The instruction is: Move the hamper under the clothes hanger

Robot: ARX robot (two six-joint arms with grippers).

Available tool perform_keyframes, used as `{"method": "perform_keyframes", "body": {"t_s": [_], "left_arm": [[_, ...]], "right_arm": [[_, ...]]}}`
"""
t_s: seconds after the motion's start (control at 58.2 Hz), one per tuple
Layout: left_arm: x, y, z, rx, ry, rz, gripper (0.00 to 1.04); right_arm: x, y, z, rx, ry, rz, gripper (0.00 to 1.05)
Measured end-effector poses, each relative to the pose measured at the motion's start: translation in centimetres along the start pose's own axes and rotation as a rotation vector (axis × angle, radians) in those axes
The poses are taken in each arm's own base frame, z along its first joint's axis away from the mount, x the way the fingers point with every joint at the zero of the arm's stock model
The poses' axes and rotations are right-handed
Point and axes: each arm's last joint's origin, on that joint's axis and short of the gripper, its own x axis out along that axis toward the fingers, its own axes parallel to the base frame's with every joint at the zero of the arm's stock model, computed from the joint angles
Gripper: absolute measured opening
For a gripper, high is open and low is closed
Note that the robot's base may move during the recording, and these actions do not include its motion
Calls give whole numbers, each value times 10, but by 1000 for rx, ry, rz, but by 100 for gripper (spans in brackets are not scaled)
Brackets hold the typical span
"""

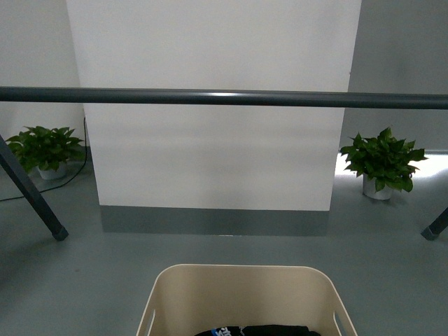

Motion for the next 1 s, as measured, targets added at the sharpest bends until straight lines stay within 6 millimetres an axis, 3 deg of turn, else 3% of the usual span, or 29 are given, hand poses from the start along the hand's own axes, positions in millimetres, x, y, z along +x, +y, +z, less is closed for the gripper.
{"method": "perform_keyframes", "body": {"t_s": [0.498,0.997], "left_arm": [[-20,0,4,0,-13,0,3],[-36,0,-1,1,10,0,3]], "right_arm": [[-22,0,5,0,-19,0,2],[-31,0,4,0,-20,-1,2]]}}
